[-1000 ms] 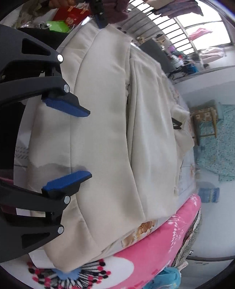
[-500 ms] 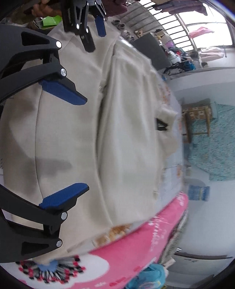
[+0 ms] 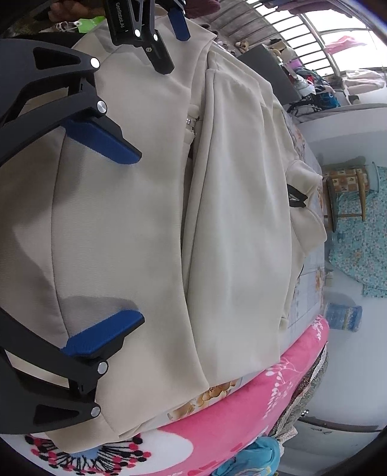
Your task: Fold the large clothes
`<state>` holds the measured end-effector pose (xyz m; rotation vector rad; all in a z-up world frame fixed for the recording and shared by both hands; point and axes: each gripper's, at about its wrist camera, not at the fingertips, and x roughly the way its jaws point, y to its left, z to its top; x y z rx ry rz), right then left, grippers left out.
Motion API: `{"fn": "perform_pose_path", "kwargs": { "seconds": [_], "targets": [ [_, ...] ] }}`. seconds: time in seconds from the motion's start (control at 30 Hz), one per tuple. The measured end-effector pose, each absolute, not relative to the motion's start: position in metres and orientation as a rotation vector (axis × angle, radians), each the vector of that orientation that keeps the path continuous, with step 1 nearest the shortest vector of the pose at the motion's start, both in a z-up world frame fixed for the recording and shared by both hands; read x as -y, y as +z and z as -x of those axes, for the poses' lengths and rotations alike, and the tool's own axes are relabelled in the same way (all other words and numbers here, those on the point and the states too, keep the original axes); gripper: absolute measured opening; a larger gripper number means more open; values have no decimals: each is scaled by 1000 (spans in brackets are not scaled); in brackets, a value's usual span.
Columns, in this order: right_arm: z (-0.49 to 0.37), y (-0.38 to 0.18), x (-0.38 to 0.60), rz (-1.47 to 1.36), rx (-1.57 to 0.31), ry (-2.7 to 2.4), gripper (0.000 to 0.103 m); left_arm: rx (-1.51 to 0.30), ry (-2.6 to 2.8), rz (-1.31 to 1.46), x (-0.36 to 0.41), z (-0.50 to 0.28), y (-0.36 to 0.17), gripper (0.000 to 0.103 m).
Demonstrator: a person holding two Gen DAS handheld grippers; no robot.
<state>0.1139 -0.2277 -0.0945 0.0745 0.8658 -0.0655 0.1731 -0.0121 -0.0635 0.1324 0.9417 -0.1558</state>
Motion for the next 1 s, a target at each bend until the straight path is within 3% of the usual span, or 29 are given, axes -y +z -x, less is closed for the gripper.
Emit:
{"fn": "perform_pose_path", "kwargs": {
  "seconds": [1.0],
  "targets": [
    [-118,-93,228,-75,-897,-70,97,-961,-137,-123,13,-173,-63,96]
  ]
}}
